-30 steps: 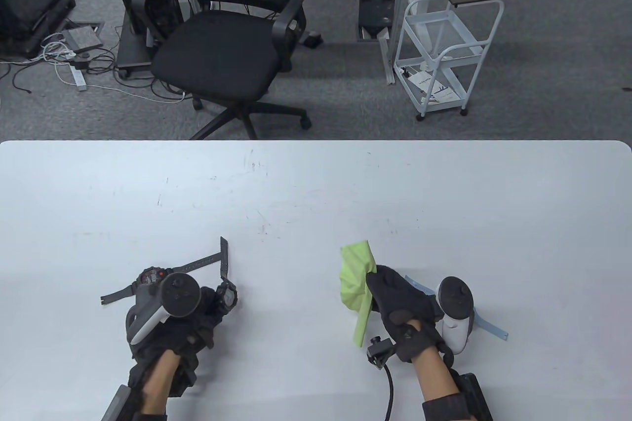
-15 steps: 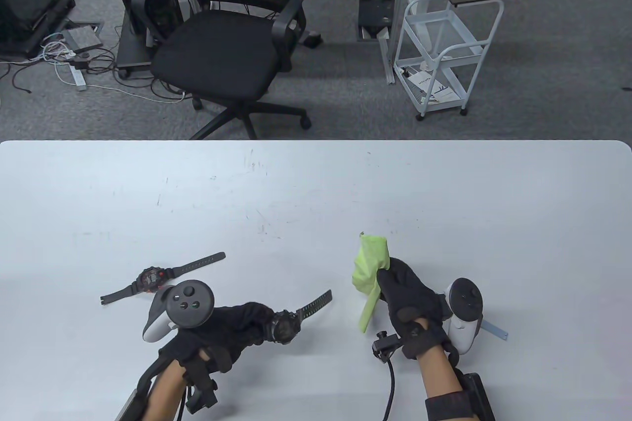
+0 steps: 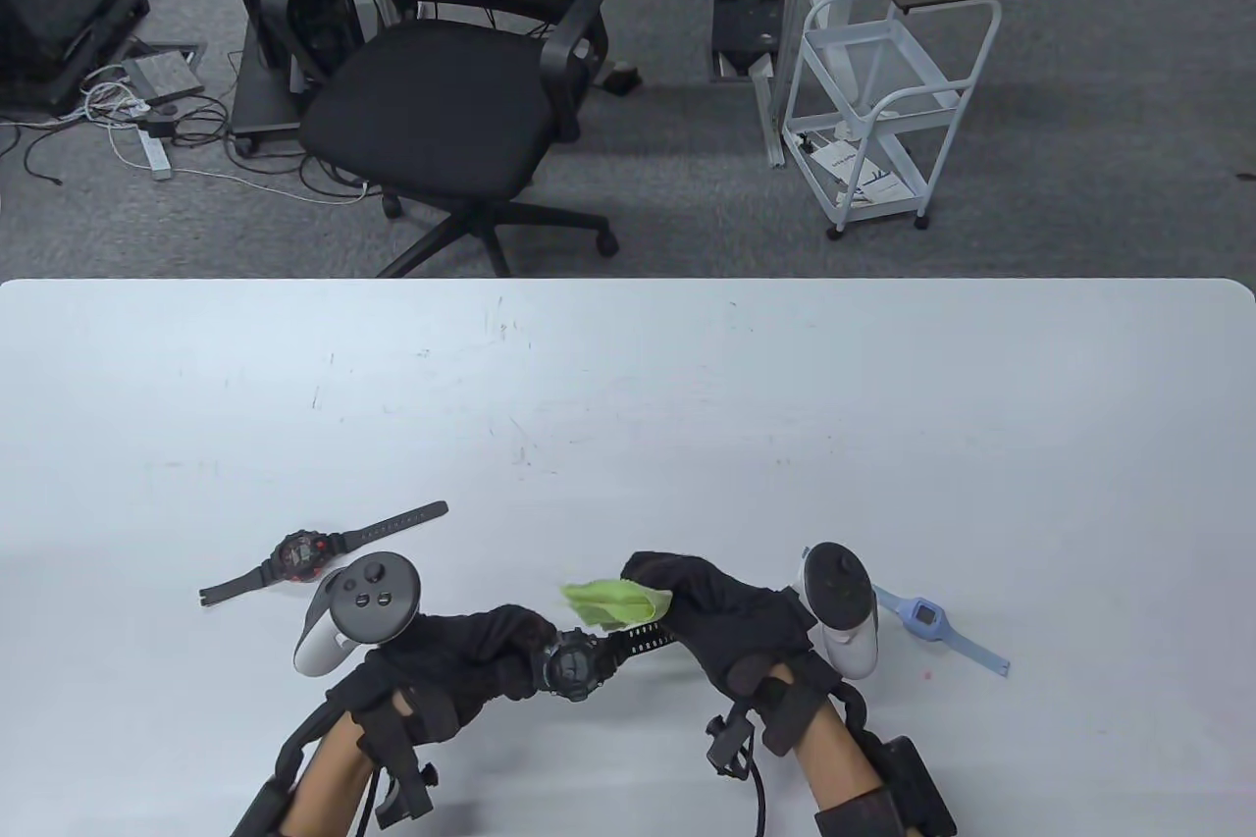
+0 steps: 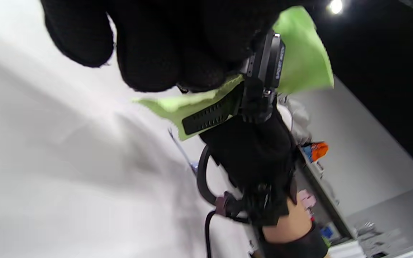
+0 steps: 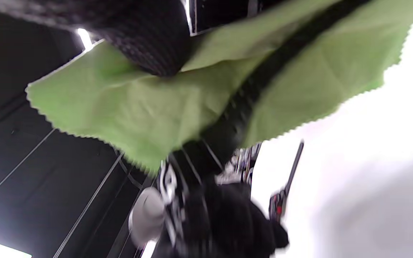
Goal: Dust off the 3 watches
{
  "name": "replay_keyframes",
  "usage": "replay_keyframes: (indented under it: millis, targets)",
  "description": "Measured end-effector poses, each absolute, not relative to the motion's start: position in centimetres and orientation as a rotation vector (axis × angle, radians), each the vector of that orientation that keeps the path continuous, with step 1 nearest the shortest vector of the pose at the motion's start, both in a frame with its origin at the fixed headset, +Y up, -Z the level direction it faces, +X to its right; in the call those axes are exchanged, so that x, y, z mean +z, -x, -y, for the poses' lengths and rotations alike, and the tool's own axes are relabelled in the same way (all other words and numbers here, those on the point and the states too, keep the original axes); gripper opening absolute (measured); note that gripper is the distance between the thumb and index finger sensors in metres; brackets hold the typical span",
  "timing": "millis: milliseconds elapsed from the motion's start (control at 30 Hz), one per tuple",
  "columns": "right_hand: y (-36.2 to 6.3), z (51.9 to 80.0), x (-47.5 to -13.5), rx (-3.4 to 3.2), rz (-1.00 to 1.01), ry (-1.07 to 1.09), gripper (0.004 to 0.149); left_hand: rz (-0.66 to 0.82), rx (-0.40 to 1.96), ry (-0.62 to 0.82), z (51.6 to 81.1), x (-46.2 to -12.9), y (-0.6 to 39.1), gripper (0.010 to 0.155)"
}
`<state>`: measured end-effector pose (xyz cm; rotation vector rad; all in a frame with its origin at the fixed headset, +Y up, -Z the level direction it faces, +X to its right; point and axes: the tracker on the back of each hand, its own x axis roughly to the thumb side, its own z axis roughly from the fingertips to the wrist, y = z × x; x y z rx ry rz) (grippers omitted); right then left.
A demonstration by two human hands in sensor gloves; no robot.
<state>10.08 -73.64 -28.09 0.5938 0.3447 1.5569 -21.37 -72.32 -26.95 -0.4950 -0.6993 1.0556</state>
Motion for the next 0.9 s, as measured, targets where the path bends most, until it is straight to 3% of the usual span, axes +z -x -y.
replay_keyframes:
  millis: [200, 333, 433, 533, 667, 900]
  targets:
    - [-10.1, 74.0, -28.1, 1.527, -0.396, -0.632, 0.039, 0.669, 1.140, 0.471, 72.5, -27.4, 22.4, 0.054]
    - [-9.9, 74.1, -28.0, 1.530, -0.405, -0.594, 0.065, 0.683, 1.125, 0.473, 72.6, -27.2, 21.8, 0.054]
    - [-9.5, 74.0, -28.0, 1.639, -0.398, -0.575, 0.053, 0.694, 1.117, 0.474, 72.6, -27.1, 21.5, 0.054]
    - [-9.2, 73.7, -28.1, 1.730, -0.387, -0.581, 0.053, 0.692, 1.118, 0.472, 72.7, -27.1, 21.4, 0.054]
    - [-9.2, 73.9, -28.4, 1.771, -0.421, -0.574, 0.071, 0.672, 1.095, 0.475, 72.8, -27.1, 21.5, 0.054]
    - [-9.5, 74.9, -29.0, 1.750, -0.605, -0.555, 0.048, 0.689, 1.065, 0.538, 73.0, -27.1, 21.1, 0.053]
